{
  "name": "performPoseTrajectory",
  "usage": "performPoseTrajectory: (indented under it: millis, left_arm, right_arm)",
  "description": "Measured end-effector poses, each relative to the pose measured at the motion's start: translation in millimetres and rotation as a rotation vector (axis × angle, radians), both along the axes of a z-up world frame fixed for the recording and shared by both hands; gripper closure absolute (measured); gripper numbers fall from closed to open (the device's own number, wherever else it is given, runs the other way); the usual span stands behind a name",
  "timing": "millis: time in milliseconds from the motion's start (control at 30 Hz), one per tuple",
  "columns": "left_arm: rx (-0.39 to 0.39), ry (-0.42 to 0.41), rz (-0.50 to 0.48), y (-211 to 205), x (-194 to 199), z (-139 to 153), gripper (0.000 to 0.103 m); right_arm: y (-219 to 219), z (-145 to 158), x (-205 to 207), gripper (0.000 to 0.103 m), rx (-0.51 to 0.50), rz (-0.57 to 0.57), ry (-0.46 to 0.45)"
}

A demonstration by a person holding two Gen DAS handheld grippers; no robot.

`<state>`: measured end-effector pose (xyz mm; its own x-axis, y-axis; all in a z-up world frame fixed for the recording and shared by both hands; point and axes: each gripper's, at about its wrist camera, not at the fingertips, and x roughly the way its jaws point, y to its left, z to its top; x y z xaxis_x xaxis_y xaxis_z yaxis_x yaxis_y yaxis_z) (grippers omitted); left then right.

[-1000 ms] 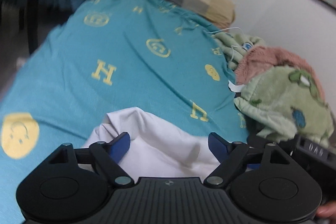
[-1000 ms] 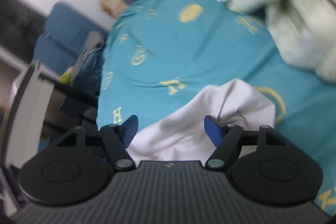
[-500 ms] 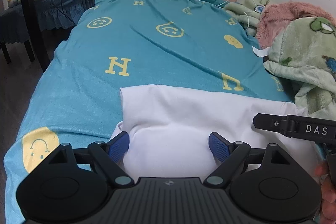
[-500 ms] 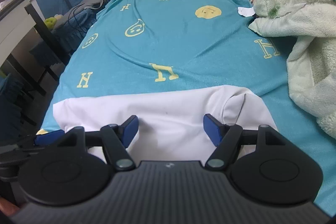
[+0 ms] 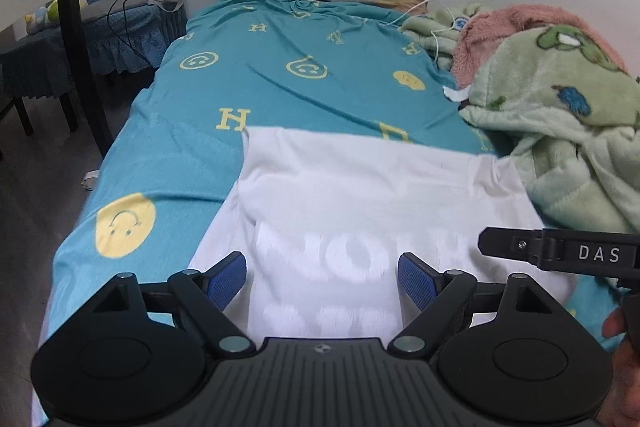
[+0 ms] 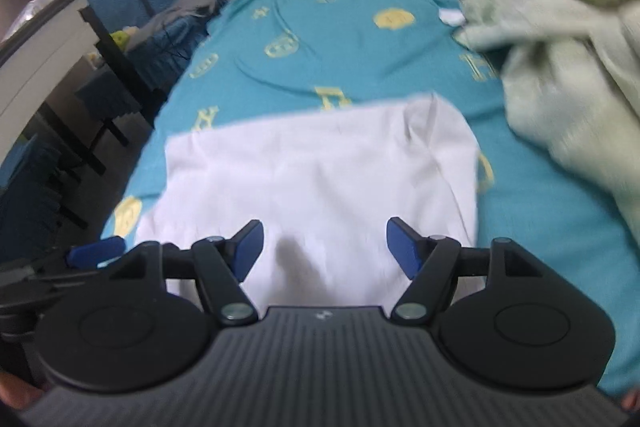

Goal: Fold clothes

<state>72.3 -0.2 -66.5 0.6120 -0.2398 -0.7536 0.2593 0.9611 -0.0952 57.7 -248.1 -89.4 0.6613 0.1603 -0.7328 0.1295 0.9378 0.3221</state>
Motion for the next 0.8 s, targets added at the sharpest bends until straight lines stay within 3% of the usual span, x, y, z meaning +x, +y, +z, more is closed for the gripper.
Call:
performPoseTrajectory:
  millis: [233, 400, 500, 600, 800]
  left_arm:
    - [0.011, 0.073, 0.013, -0.2, 0.2, -20.2, 0.017]
    - [-0.024, 0.093, 0.033, 3.0, -4.5, -11.7, 0.017]
    - [-0.137, 0.123, 0.051, 12.9, -13.3, 1.8, 0.015]
    - [-0.3, 0.2, 0.074, 28.2, -20.5, 2.2, 0.015]
    - [-0.541, 0.402, 0.214, 54.8, -12.5, -35.8, 0.015]
  right_arm:
    - [3.7, -24.1, 5.8, 0.033, -0.022, 0.011, 0.072]
    - [3.7, -25.3, 8.8, 0.031, -0.02, 0.007, 0.073]
    - [-1.9, -24.9, 8.9, 0.031, 0.013, -0.009, 0.074]
    - [-7.4, -24.9, 9.5, 0.031, 0.051, -0.031, 0.075]
    - [-15.6, -24.9, 9.0, 0.031, 0.118, -0.069, 0.075]
